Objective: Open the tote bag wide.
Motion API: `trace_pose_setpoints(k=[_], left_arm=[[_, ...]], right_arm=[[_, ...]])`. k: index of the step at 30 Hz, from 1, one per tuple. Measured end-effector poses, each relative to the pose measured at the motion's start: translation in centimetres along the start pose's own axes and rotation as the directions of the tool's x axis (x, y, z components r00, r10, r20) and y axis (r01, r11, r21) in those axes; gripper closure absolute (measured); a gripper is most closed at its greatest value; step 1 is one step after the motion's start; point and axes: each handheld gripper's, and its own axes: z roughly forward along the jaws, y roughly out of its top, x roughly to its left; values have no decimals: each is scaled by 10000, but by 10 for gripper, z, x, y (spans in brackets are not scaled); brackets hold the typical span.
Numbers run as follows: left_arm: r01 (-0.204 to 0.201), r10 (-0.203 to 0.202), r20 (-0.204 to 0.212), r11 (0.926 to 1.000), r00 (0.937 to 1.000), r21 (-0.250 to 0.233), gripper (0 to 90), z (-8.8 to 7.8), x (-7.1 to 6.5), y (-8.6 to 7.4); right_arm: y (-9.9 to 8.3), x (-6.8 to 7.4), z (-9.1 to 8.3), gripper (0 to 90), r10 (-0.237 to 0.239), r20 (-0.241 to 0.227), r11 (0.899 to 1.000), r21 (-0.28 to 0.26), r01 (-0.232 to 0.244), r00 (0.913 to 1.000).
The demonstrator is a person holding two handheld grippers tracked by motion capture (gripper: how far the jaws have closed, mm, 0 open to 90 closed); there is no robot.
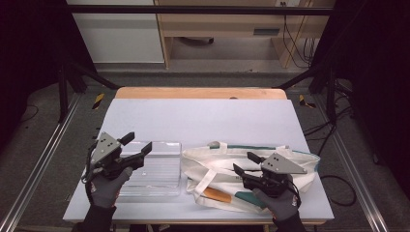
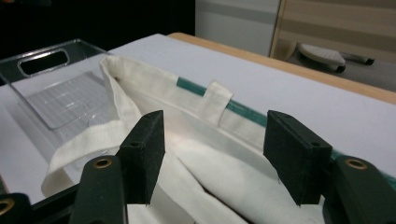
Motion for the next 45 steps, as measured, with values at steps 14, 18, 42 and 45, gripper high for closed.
trace_pose_setpoints(k=[14, 18, 42, 45], left_arm=[[-445, 426, 760, 9987, 9962, 234, 359, 35, -33, 13], [-647, 577, 1155, 9963, 9916, 572, 388, 52, -43, 16], [-1818, 896, 2962, 9363, 9509, 3006, 615, 123, -80, 0], [-1739, 732, 2986, 9291, 9516, 3264, 727, 125, -80, 0]], right_arm=[[-9, 19, 9, 412, -248, -808, 9981, 536, 292, 9964], [-13, 22, 15, 412, -285, -950, 9966, 746, 357, 9951], [-24, 22, 31, 722, -294, -1082, 9886, 1435, 448, 9937], [-24, 21, 30, 797, -290, -1070, 9876, 1505, 451, 9938]])
